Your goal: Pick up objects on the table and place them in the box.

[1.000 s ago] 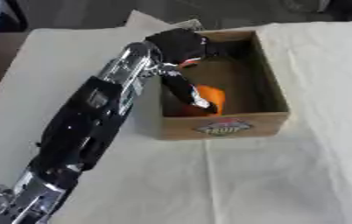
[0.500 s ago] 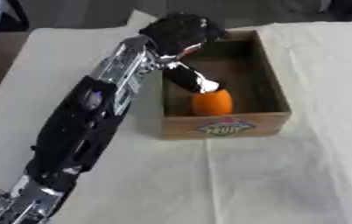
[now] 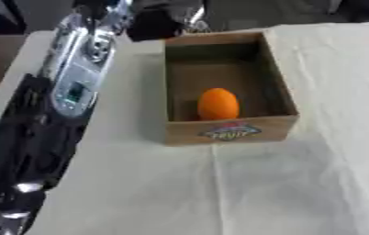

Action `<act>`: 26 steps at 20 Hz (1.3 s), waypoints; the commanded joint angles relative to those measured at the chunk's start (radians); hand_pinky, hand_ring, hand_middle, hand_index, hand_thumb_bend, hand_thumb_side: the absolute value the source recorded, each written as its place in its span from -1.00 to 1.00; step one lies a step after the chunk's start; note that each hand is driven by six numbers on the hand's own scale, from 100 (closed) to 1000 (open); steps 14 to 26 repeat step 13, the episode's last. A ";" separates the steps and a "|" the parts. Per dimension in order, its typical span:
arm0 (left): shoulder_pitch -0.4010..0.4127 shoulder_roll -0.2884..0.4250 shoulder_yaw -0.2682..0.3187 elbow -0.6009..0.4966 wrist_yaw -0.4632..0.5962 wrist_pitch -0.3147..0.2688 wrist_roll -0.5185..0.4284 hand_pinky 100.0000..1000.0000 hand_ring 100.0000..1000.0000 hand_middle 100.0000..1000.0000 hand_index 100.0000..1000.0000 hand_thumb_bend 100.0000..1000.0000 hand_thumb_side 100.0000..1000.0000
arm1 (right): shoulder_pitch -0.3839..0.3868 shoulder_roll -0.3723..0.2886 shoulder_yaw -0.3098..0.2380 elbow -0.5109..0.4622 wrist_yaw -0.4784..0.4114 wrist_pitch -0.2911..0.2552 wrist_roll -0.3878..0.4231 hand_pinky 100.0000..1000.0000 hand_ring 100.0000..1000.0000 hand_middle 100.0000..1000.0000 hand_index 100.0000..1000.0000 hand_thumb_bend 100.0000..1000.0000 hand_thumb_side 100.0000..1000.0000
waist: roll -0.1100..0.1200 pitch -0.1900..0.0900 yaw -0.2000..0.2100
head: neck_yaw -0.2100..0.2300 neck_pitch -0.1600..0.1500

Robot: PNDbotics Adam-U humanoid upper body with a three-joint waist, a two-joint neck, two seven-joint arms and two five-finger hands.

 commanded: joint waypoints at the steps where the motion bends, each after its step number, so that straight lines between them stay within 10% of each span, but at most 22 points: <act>1: 0.016 0.056 0.057 -0.125 0.103 0.068 0.024 -0.39 0.25 -0.02 0.64 -0.47 0.30 | -0.005 -0.023 -0.013 -0.020 -0.009 -0.005 -0.018 0.70 0.74 -0.07 0.41 -1.00 0.77 | -0.004 -0.029 0.006 | -0.018 0.013; 8: 0.136 0.090 0.167 -0.255 0.305 0.133 0.134 -0.38 0.23 0.01 0.61 -0.77 0.20 | 0.001 -0.032 -0.028 -0.020 -0.010 -0.012 -0.050 0.70 0.74 -0.07 0.41 -1.00 0.76 | -0.016 -0.047 0.041 | -0.039 0.017; 13: 0.245 0.085 0.232 -0.257 0.413 0.048 0.306 -0.27 0.18 -0.02 0.57 -1.00 0.37 | 0.004 -0.032 -0.034 -0.020 -0.008 -0.015 -0.061 0.70 0.74 -0.07 0.41 -1.00 0.75 | -0.026 -0.050 0.061 | -0.055 0.021; 26: 0.245 0.085 0.232 -0.257 0.413 0.048 0.306 -0.27 0.18 -0.02 0.57 -1.00 0.37 | 0.004 -0.032 -0.034 -0.020 -0.008 -0.015 -0.061 0.70 0.74 -0.07 0.41 -1.00 0.75 | -0.026 -0.050 0.061 | -0.055 0.021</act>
